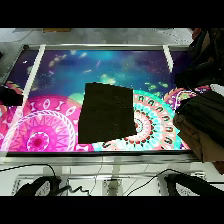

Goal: Fold the clothes and pants, and hang the long-sleeved shirts on hangers.

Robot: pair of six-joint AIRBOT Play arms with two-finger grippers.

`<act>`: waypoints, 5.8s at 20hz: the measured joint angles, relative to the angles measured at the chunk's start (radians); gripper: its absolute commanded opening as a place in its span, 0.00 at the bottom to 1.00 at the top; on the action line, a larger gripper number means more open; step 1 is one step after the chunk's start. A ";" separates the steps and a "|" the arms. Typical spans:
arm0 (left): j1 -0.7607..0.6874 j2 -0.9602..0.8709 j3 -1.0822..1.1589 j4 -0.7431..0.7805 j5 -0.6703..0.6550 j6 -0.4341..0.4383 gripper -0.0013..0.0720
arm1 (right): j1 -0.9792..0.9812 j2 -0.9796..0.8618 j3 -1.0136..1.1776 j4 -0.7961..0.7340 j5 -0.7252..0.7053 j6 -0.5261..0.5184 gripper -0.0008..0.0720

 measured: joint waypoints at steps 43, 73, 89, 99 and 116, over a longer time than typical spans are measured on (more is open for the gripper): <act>0.001 -0.106 -0.421 -0.433 0.135 -0.025 0.75 | -0.403 -0.026 -1.425 0.931 -0.646 -0.436 0.68; -0.265 -0.199 -0.949 -0.786 0.556 0.011 0.66 | -0.168 -0.181 -1.423 1.120 -0.919 -0.448 0.07; -0.176 0.111 -0.575 -0.729 0.390 0.132 0.04 | -0.167 0.197 -1.085 1.002 -0.719 -0.494 0.06; -0.111 0.692 -0.370 -0.686 0.512 0.049 0.04 | 0.027 0.603 -0.792 0.937 -0.759 -0.175 0.06; -0.208 -0.085 -0.506 -0.626 0.645 -0.099 0.04 | 0.083 -0.064 -0.904 0.649 -1.287 0.084 0.06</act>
